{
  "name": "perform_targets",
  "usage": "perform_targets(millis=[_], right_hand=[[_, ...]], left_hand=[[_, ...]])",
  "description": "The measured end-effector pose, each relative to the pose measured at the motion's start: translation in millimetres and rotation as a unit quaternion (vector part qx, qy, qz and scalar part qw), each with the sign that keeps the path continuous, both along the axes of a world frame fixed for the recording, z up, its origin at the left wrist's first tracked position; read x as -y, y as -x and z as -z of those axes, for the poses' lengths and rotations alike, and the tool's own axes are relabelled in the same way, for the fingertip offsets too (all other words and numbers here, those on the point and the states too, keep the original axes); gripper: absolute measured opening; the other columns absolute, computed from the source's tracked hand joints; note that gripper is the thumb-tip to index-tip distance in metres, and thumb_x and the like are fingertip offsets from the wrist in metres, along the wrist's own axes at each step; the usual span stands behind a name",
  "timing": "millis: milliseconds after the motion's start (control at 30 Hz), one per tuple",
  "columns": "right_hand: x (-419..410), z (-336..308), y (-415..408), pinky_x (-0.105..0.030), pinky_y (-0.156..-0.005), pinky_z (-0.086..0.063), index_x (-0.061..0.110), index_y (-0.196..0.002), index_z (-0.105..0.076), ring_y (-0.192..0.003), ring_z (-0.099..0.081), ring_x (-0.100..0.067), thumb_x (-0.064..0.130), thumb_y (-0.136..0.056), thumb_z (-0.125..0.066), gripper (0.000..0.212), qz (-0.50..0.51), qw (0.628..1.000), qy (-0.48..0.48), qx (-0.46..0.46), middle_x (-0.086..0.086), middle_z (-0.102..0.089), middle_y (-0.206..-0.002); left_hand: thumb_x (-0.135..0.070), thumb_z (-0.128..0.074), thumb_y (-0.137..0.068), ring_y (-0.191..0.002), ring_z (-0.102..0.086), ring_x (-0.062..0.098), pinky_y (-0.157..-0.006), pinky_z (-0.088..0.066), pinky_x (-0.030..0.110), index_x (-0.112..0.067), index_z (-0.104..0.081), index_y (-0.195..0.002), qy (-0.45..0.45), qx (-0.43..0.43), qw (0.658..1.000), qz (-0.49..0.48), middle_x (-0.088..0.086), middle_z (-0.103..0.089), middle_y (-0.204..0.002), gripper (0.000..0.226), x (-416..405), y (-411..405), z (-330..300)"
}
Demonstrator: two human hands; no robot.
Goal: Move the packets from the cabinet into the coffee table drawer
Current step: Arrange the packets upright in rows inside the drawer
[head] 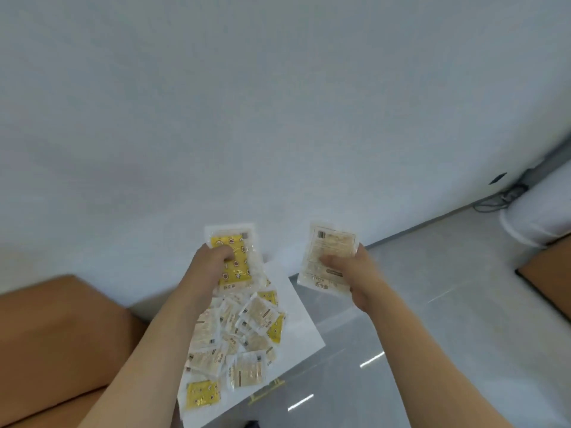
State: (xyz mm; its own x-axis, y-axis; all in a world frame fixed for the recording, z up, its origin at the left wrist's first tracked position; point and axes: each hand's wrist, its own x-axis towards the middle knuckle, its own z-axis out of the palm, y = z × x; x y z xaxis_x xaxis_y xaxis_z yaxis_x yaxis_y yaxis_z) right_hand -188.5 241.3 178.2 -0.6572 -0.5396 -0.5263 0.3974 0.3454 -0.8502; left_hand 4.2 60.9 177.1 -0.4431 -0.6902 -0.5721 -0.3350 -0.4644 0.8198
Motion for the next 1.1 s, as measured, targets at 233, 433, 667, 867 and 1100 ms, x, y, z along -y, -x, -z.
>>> perform_targets(millis=[233, 433, 667, 867, 1100], right_hand=[[-112.0, -87.0, -36.0, -0.035, -0.059, -0.059, 0.015, -0.107, -0.064, -0.082, -0.074, -0.024, 0.003, -0.086, -0.067, 0.025, 0.151, 0.981, 0.093, 0.073, -0.008, -0.076, -0.095], [-187.2, -127.7, -47.1, -0.038, -0.067, -0.06, 0.012, -0.121, -0.059, -0.093, -0.072, -0.026, 0.0, -0.092, -0.057, 0.031, 0.257, 0.952, 0.158, 0.046, -0.01, -0.073, -0.109], [-291.6, -149.3, -85.9, -0.035, -0.064, -0.058, 0.017, -0.116, -0.059, -0.087, -0.071, -0.023, 0.001, -0.093, -0.055, 0.027, 0.378, 0.913, 0.153, 0.003, -0.006, -0.073, -0.1], [-430.6, -161.0, -111.8, -0.027, -0.049, -0.055, 0.016, -0.119, -0.059, -0.073, -0.072, -0.017, 0.002, -0.092, -0.055, 0.03, 0.42, 0.891, 0.166, -0.034, -0.005, -0.073, -0.097], [-597.1, -155.8, -138.2, -0.027, -0.047, -0.053, 0.013, -0.117, -0.057, -0.069, -0.073, -0.019, 0.002, -0.09, -0.054, 0.029, 0.436, 0.889, 0.135, -0.032, -0.008, -0.072, -0.098]], left_hand=[[-0.002, -0.061, -0.088, -0.061, -0.074, 0.017, -0.043, -0.054, 0.031, -0.019, -0.062, -0.096, 0.01, -0.078, 0.997, -0.013, 0.0, -0.075, -0.075, 0.019, -68.9, 4.8, -75.3], [-0.007, -0.06, -0.087, -0.071, -0.071, 0.019, -0.052, -0.053, 0.029, -0.021, -0.06, -0.095, 0.029, -0.105, 0.991, 0.076, 0.001, -0.07, -0.086, 0.016, -126.7, 56.8, -116.6], [-0.01, -0.054, -0.083, -0.08, -0.067, 0.024, -0.061, -0.054, 0.034, -0.015, -0.058, -0.1, 0.035, -0.135, 0.968, 0.207, 0.006, -0.065, -0.089, 0.018, -251.6, 70.1, -158.1], [-0.01, -0.054, -0.086, -0.089, -0.069, 0.026, -0.064, -0.057, 0.034, -0.014, -0.058, -0.11, 0.057, -0.148, 0.953, 0.259, 0.008, -0.067, -0.099, 0.025, -383.2, 61.9, -167.8], [-0.006, -0.054, -0.087, -0.089, -0.07, 0.029, -0.086, -0.055, 0.048, -0.014, -0.059, -0.1, 0.055, -0.14, 0.949, 0.278, 0.01, -0.07, -0.097, 0.016, -541.2, 48.3, -156.5]])
